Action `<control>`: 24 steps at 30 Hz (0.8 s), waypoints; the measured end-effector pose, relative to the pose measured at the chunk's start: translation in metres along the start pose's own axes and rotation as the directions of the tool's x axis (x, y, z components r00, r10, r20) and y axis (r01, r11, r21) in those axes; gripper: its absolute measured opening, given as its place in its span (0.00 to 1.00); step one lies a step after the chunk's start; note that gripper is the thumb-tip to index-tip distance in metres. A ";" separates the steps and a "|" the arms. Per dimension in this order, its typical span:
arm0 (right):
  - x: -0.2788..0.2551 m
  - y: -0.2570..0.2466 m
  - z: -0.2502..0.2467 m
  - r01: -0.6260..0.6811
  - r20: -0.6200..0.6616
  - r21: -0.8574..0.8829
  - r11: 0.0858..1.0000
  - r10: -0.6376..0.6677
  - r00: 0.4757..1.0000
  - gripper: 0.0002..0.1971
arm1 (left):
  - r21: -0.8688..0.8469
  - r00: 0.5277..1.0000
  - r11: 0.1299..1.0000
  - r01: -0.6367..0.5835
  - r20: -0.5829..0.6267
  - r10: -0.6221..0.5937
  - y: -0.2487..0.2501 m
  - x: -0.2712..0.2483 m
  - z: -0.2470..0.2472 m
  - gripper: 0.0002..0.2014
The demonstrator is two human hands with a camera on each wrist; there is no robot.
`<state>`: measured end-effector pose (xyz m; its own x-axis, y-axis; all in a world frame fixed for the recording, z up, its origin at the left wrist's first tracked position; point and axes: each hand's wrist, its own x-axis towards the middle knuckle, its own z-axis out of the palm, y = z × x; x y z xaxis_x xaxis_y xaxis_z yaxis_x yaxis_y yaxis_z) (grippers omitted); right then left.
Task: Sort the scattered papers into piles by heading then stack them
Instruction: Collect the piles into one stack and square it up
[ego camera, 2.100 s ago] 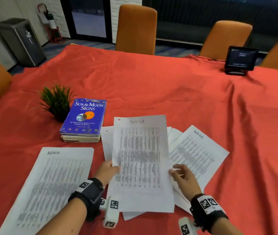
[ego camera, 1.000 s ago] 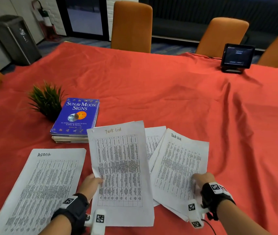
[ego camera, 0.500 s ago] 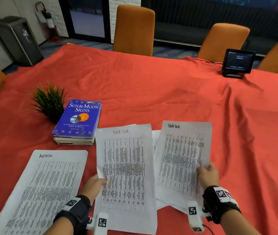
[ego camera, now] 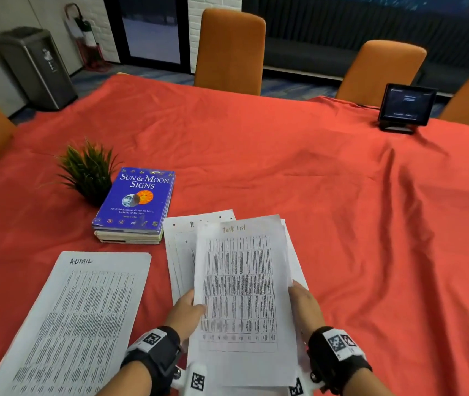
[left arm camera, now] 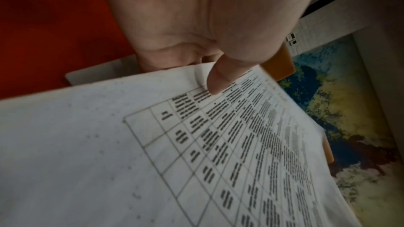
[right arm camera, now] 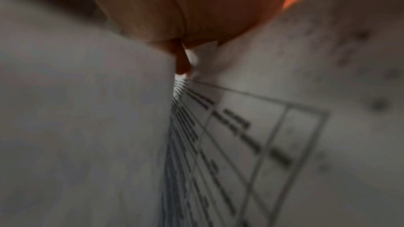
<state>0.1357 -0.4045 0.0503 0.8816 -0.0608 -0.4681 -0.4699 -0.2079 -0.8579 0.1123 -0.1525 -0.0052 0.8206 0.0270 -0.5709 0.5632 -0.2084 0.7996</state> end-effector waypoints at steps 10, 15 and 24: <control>0.008 0.000 0.006 0.334 -0.139 -0.201 0.921 -0.365 0.921 0.10 | -0.010 0.952 0.980 -0.200 -0.237 0.192 0.029 -0.024 0.021 0.23; -0.010 -0.074 0.002 0.635 -0.231 0.034 0.772 -0.612 0.757 0.17 | -0.068 0.761 0.816 -0.573 -0.414 0.500 0.100 -0.051 0.006 0.16; -0.022 -0.098 0.015 0.739 -0.256 0.121 0.663 -0.698 0.668 0.20 | -0.147 0.628 0.648 -0.747 -0.476 0.616 0.134 -0.062 -0.005 0.20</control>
<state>0.1617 -0.3685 0.1418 0.9289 -0.1456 0.3405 0.3345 -0.0651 -0.9402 0.1371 -0.1775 0.1379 0.9083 0.3540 0.2230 -0.2342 -0.0114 0.9721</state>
